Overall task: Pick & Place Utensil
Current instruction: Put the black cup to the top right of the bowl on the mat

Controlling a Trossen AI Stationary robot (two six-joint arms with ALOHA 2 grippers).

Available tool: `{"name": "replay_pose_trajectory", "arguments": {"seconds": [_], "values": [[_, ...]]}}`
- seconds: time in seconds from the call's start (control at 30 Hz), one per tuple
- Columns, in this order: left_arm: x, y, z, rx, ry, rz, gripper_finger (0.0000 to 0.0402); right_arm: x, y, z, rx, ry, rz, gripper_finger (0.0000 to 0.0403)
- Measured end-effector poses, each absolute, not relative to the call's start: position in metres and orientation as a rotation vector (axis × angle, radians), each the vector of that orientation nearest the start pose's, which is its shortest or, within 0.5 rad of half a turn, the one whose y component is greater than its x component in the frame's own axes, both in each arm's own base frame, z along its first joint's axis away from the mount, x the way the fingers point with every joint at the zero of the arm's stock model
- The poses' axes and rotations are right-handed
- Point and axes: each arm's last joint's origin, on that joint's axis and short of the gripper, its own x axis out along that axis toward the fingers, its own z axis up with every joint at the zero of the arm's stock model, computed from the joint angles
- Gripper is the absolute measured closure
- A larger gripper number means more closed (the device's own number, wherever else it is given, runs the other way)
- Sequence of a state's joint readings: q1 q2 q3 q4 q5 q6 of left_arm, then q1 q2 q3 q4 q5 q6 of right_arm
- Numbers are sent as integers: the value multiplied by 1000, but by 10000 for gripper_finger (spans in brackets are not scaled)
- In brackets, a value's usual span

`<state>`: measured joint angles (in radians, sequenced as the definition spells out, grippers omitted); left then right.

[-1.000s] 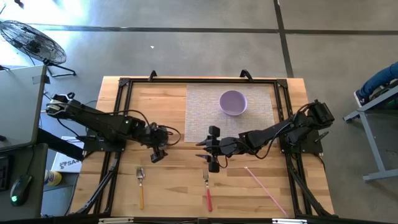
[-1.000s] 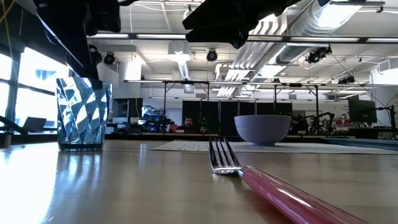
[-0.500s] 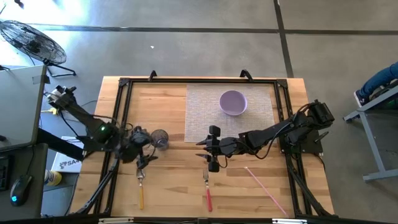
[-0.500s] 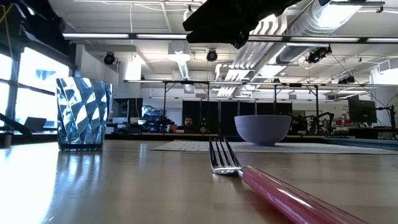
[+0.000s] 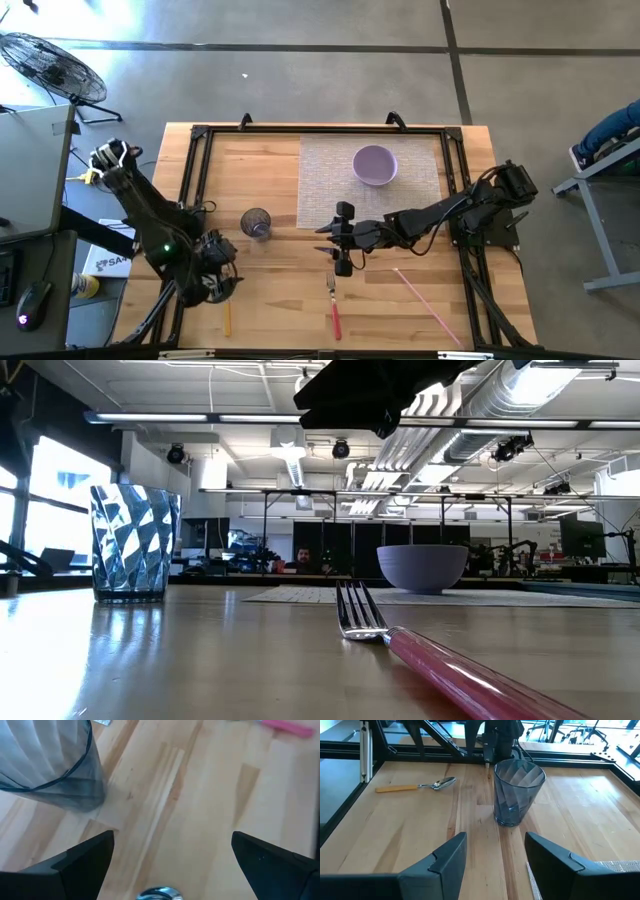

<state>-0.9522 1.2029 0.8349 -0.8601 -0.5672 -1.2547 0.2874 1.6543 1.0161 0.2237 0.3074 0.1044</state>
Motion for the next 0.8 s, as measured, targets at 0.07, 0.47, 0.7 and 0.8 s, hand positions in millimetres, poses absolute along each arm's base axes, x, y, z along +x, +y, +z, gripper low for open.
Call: {"name": "replay_pose_trajectory", "arguments": {"seconds": [0.07,0.47,0.7,0.8], "values": [[135,-162,223,-281,915,275,5,350,94,231,-18,392,-40,208],[151,-175,191,-259,926,408,5,350,92,231,-14,390,-38,208],[148,-160,171,-210,917,507,5,350,92,231,-14,391,-36,208],[145,-149,158,-204,904,564,5,350,92,231,-14,391,-36,208]]}}
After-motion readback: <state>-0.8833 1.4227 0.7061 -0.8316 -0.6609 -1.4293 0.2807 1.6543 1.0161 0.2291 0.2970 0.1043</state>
